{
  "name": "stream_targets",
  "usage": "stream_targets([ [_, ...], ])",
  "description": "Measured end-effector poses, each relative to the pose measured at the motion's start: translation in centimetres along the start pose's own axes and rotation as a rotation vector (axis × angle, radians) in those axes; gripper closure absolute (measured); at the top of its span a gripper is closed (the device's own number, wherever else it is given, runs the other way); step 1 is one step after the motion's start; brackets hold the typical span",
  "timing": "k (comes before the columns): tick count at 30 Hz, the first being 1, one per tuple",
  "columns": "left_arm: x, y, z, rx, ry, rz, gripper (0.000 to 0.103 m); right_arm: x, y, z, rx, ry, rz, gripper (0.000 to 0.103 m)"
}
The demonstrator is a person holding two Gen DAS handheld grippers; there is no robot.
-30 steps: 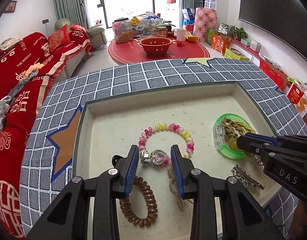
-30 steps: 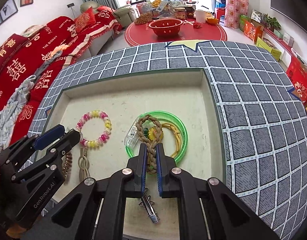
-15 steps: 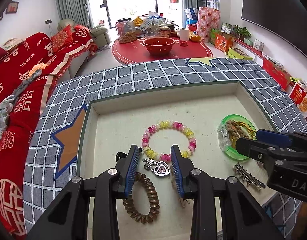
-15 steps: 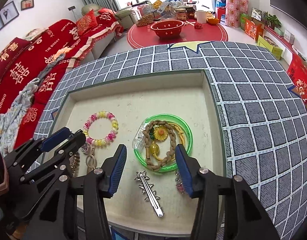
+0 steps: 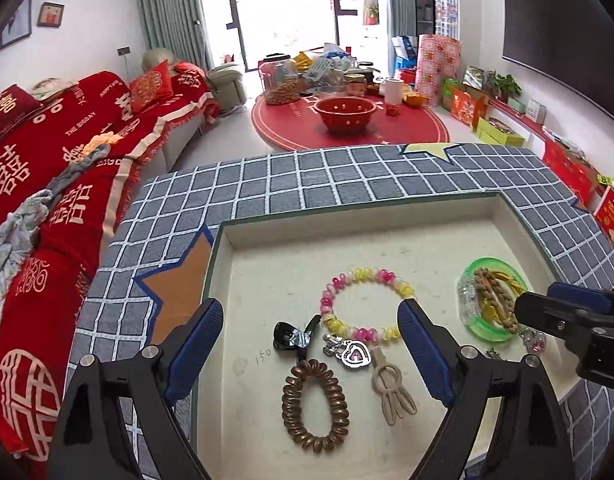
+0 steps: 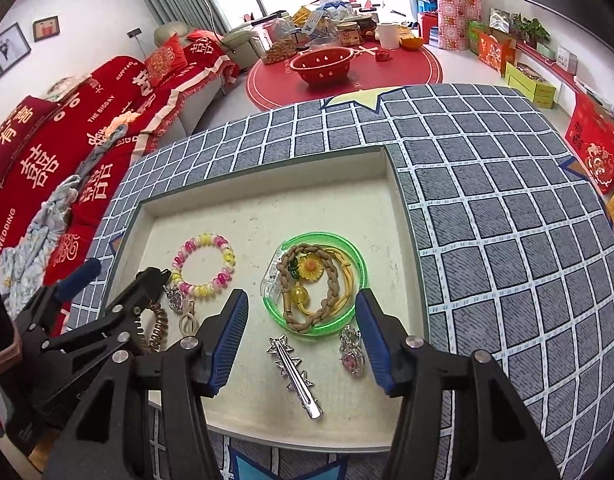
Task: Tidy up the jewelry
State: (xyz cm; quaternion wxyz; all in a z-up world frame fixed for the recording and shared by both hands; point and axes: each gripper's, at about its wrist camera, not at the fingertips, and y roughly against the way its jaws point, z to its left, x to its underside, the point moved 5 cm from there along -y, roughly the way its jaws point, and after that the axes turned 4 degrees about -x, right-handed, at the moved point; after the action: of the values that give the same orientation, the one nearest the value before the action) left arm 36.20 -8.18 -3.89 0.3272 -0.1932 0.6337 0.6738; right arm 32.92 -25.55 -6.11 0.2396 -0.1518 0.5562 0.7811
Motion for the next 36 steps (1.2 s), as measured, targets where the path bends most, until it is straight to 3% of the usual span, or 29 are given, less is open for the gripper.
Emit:
stream_targets([
  [11,0.3,-0.3,1.0,-0.006,0.011,0.030,0.002,0.2,-0.1,0.2,0.005,0.004,0.015,0.042],
  [13,0.4,-0.3,1.3,-0.012,0.012,0.033,0.000,0.2,-0.2,0.4,0.005,0.004,0.020,0.031],
  [17,0.6,-0.2,1.6,-0.012,0.019,0.039,0.000,0.3,-0.3,0.5,0.006,0.008,0.029,0.029],
  [19,0.7,-0.1,1.8,-0.014,0.020,0.044,0.000,0.4,-0.4,0.5,0.003,0.003,0.045,0.021],
  [22,0.9,0.1,1.8,-0.020,0.013,0.045,0.000,0.4,-0.5,0.5,0.002,-0.005,0.051,0.018],
  [32,1.4,0.9,2.1,-0.033,0.006,0.049,0.000,0.9,-0.1,0.5,0.024,-0.004,0.045,0.015],
  [36,1.6,1.4,2.4,-0.038,0.010,0.045,0.000,1.4,-0.2,0.7,0.049,0.018,0.081,0.015],
])
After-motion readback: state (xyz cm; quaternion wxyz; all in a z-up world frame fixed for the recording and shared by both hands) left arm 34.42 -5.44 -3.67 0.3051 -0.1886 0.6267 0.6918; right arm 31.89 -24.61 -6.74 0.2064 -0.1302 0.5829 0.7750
